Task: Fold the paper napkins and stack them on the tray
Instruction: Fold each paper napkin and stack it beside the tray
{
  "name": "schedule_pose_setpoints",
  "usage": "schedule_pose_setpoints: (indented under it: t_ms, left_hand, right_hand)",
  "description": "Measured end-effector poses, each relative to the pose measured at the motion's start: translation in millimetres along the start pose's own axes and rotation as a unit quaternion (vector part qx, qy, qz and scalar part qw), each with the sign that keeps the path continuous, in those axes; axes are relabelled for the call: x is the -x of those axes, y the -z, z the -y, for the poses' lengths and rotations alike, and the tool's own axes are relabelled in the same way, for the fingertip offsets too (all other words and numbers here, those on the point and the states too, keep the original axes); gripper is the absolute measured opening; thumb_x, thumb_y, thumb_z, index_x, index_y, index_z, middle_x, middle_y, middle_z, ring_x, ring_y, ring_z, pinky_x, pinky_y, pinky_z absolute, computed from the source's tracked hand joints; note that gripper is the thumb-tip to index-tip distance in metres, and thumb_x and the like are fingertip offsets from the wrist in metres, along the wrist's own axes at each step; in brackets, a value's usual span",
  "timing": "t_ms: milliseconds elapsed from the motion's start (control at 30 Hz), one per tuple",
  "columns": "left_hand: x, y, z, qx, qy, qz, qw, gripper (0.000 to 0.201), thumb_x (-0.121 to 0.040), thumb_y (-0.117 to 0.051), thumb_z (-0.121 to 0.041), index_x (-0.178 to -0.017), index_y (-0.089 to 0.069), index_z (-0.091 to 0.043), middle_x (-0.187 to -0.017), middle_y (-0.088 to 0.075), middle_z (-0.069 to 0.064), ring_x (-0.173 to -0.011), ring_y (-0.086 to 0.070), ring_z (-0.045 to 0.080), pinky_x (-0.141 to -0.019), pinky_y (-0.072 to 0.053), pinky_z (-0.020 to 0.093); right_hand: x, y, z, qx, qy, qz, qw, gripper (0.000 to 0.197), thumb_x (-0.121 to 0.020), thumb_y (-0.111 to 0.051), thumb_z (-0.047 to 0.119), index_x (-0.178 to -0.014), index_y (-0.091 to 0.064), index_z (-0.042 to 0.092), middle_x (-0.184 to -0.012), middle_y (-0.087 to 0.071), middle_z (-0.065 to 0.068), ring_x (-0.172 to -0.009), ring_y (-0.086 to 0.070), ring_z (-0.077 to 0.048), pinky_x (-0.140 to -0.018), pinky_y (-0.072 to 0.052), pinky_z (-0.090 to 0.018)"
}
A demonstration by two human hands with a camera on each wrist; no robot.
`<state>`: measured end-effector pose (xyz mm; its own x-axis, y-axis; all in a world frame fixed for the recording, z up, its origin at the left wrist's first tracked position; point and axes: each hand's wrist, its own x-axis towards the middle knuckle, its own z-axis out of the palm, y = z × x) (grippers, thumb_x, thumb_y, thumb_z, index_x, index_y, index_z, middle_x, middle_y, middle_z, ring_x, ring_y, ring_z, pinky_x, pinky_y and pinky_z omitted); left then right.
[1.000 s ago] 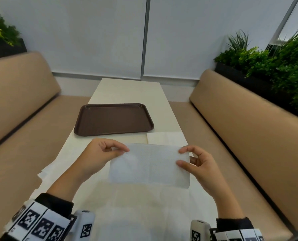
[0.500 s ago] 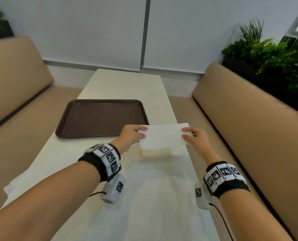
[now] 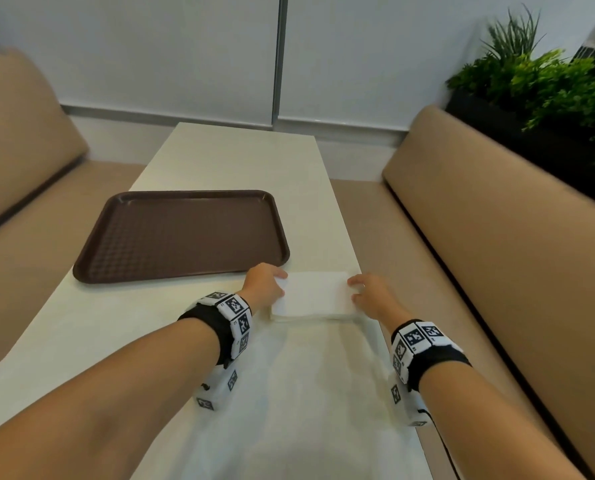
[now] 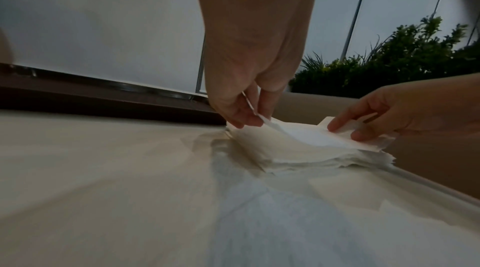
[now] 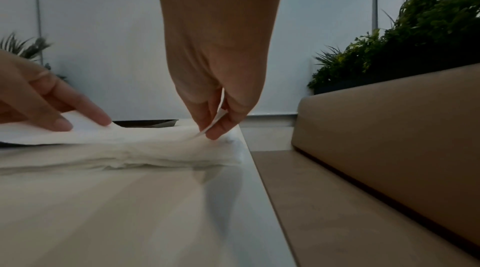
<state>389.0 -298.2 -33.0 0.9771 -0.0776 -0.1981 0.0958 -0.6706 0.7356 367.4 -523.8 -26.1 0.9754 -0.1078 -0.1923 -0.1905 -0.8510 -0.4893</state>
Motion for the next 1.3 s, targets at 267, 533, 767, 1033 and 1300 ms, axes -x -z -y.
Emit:
schedule_pose_setpoints:
  t_ms: [267, 533, 767, 1033, 1300]
  left_hand:
    - [0.3, -19.7, -3.6, -0.252, -0.006, 0.039, 0.967, 0.041, -0.093, -0.048, -0.009, -0.133, -0.051, -0.016, -0.14, -0.033, 0.013, -0.125, -0.037, 0.032, -0.099, -0.041, 0.034]
    - [62.7, 62.2, -19.8, -0.079, -0.09, 0.05, 0.992, 0.032, -0.091, -0.06, -0.024, -0.123, -0.06, -0.02, -0.123, -0.053, 0.008, -0.116, -0.05, 0.025, -0.089, -0.041, 0.027]
    - [205.6, 138.3, 40.7, 0.088, -0.079, 0.012, 0.993, 0.015, -0.092, -0.057, -0.029, -0.101, -0.067, -0.035, -0.098, -0.065, -0.007, -0.085, -0.063, 0.011, -0.07, -0.045, 0.021]
    - [300.4, 155.6, 119.0, 0.205, -0.026, -0.043, 0.978, 0.049, -0.054, -0.06, -0.063, -0.096, -0.07, -0.039, -0.093, -0.069, -0.007, -0.081, -0.066, 0.013, -0.073, -0.045, 0.03]
    - [332.9, 163.4, 150.8, 0.259, -0.039, -0.11, 0.959, 0.043, -0.057, -0.059, -0.058, -0.094, -0.07, -0.04, -0.089, -0.069, -0.009, -0.076, -0.065, 0.008, -0.074, -0.044, 0.03]
  right_hand:
    - [3.2, -14.9, -0.5, 0.149, -0.02, 0.008, 0.989, 0.034, -0.091, -0.042, 0.006, -0.119, -0.055, 0.018, -0.117, -0.038, -0.007, -0.104, -0.04, -0.027, -0.09, -0.036, -0.037]
    - [72.6, 17.6, 41.8, 0.177, 0.077, 0.075, 0.978, 0.051, -0.096, -0.05, 0.036, -0.143, -0.035, 0.025, -0.143, -0.038, -0.005, -0.132, -0.034, -0.028, -0.106, -0.032, -0.041]
    - [154.1, -43.3, 87.8, 0.123, 0.127, 0.217, 0.96, 0.059, -0.084, -0.062, 0.053, -0.128, -0.052, 0.016, -0.123, -0.058, -0.002, -0.11, -0.054, -0.019, -0.088, -0.043, -0.026]
    - [182.5, -92.6, 105.6, 0.205, 0.093, 0.176, 0.958, 0.067, -0.072, -0.08, 0.04, -0.118, -0.042, 0.009, -0.096, -0.046, -0.003, -0.086, -0.047, -0.022, -0.074, -0.042, -0.032]
    - [207.1, -103.9, 98.0, 0.191, 0.195, 0.162, 0.948, 0.025, -0.088, -0.063, 0.03, -0.108, -0.057, 0.018, -0.106, -0.044, 0.002, -0.098, -0.047, -0.019, -0.084, -0.046, -0.031]
